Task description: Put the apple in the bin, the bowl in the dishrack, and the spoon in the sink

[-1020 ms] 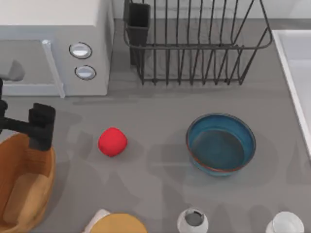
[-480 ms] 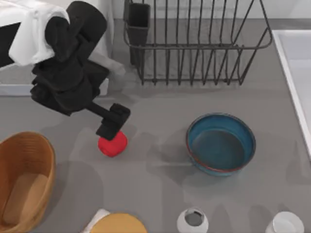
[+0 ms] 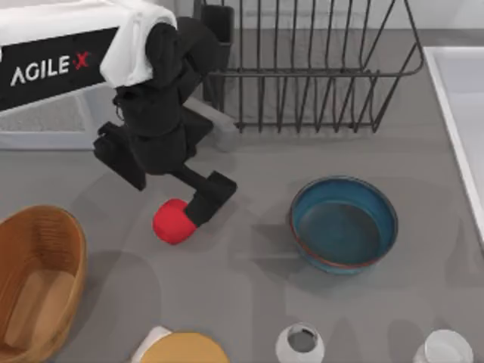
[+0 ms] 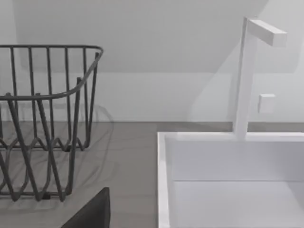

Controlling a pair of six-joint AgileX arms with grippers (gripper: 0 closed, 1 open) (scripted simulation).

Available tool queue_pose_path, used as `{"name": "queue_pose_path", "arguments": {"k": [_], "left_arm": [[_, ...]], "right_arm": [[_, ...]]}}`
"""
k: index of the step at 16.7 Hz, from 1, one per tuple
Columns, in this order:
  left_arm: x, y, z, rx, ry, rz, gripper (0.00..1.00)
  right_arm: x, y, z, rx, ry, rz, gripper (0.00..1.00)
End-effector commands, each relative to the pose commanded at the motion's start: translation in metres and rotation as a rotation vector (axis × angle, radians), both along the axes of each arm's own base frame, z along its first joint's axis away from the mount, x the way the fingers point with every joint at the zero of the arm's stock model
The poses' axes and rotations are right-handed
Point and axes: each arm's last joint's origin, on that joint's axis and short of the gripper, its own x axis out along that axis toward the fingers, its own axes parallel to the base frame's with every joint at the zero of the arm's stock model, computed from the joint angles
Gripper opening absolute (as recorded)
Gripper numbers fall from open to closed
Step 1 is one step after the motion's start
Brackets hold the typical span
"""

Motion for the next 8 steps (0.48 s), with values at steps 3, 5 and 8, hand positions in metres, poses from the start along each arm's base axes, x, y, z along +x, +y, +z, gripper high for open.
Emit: {"name": "queue_pose_path", "arguments": {"k": [3, 5, 8], "left_arm": [[0.001, 0.002, 0.000, -0.001, -0.002, 0.006, 1.00], [0.000, 0.001, -0.006, 0.001, 0.001, 0.001, 1.00], [0.001, 0.000, -0.033, -0.001, -0.002, 0.001, 1.00]], "right_arm": [[0.000, 0.000, 0.000, 0.000, 0.000, 0.000, 1.00], [0.000, 0.000, 0.000, 0.000, 0.000, 0.000, 1.00], [0.000, 0.000, 0.000, 0.000, 0.000, 0.000, 1.00]]}}
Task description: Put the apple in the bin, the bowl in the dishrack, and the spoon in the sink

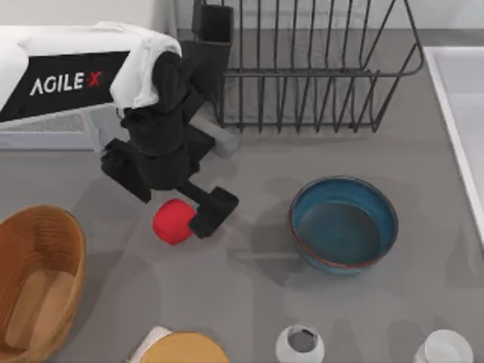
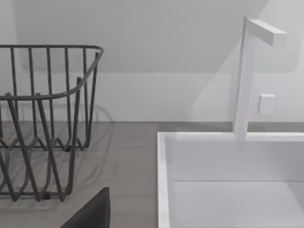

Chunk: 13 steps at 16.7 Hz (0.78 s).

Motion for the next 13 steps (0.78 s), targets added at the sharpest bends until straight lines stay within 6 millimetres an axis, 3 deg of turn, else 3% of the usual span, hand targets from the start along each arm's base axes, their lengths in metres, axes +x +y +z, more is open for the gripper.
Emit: {"name": "queue_pose_path", "arguments": {"k": [4, 8, 13], "left_arm": [[-0.002, 0.000, -0.035, 0.000, 0.001, 0.000, 1.00], [-0.002, 0.000, -0.037, 0.001, 0.002, -0.001, 1.00], [-0.002, 0.000, -0.037, 0.001, 0.002, -0.001, 0.62]], "right_arm": [[0.000, 0.000, 0.000, 0.000, 0.000, 0.000, 1.00], [0.000, 0.000, 0.000, 0.000, 0.000, 0.000, 1.00], [0.000, 0.000, 0.000, 0.000, 0.000, 0.000, 1.00]]}}
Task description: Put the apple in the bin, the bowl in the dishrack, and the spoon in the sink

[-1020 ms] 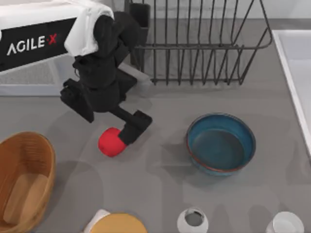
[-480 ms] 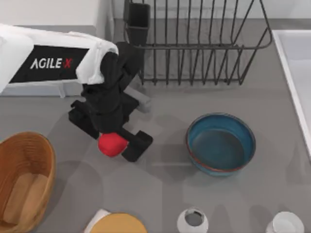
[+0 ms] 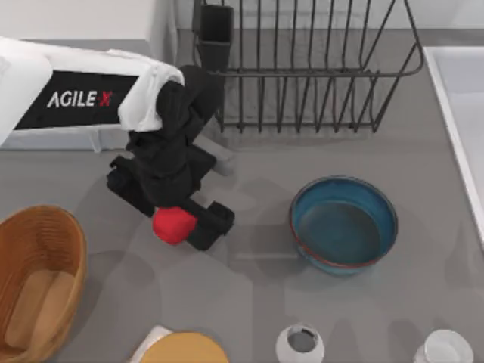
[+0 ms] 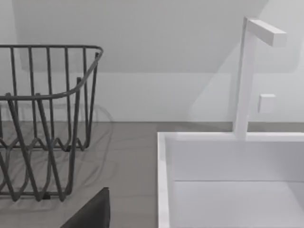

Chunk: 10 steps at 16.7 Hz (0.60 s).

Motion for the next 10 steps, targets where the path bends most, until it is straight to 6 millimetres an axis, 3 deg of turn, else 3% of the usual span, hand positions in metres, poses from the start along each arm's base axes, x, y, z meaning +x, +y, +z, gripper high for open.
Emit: {"name": "queue_pose_path", "arguments": {"k": [8, 10], "left_arm": [[0.0000, 0.0000, 0.0000, 0.000, 0.000, 0.000, 0.02], [0.0000, 0.0000, 0.0000, 0.000, 0.000, 0.000, 0.00]], "right_arm": [[0.0000, 0.0000, 0.0000, 0.000, 0.000, 0.000, 1.00], [0.0000, 0.0000, 0.0000, 0.000, 0.000, 0.000, 1.00]]}}
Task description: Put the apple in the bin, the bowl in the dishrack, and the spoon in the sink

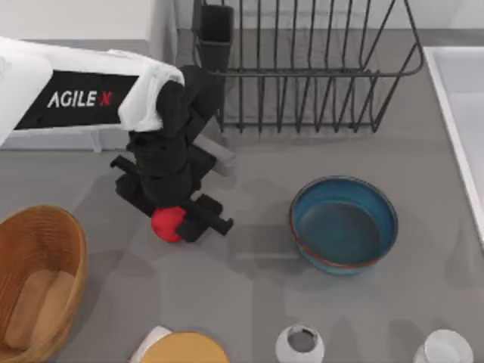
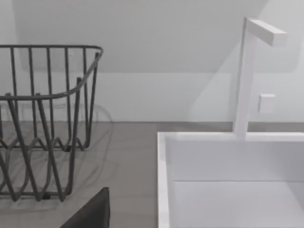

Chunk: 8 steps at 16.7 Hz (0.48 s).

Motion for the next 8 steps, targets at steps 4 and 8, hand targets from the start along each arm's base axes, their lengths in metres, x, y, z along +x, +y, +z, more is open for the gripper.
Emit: {"name": "queue_pose_path", "arguments": {"k": [4, 8], "left_arm": [[0.0000, 0.0000, 0.0000, 0.000, 0.000, 0.000, 0.00], [0.0013, 0.0008, 0.0085, -0.001, -0.019, 0.000, 0.00]], "right_arm": [[0.0000, 0.0000, 0.0000, 0.000, 0.000, 0.000, 1.00], [0.0000, 0.0000, 0.0000, 0.000, 0.000, 0.000, 1.00]]}}
